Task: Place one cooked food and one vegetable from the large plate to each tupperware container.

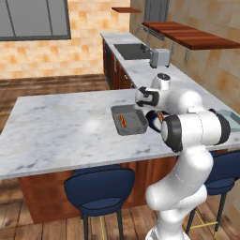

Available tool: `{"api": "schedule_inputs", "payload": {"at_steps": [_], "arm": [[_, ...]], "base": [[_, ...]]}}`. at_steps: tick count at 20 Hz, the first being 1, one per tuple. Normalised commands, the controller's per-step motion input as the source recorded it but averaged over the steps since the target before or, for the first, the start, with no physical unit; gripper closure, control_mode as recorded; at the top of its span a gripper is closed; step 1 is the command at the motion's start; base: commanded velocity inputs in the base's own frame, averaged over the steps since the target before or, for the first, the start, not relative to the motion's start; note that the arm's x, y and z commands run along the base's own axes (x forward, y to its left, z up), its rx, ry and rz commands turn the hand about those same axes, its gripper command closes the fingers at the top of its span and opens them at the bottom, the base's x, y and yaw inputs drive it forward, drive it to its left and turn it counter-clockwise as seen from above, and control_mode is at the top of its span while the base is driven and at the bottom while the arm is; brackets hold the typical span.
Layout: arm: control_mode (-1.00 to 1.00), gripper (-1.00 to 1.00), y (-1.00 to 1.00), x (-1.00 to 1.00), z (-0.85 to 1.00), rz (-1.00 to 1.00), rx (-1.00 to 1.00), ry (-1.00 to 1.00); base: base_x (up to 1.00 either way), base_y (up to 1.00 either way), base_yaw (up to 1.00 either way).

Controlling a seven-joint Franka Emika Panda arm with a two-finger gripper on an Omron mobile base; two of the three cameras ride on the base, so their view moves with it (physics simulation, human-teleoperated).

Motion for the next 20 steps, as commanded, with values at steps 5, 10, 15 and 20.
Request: {"api": "schedule_inputs", "payload": {"at_steps": [5, 10, 15, 20], "arm": [[-1.0, -1.0, -0.65, -0.37, 0.0, 0.0, 0.0, 0.0], [-1.0, -1.0, -0.57, -0.71, 0.0, -0.02, 0.0, -0.01], [-1.0, -1.0, -0.39, -0.28, 0.0, -0.03, 0.0, -0.04], [-1.0, -1.0, -0.54, 0.02, -0.1, -0.05, 0.0, -0.01]], "base": [[0.0, 0.0, 0.0], [0.0, 0.0, 0.0], [0.0, 0.0, 0.0], [0.0, 0.0, 0.0]]}}
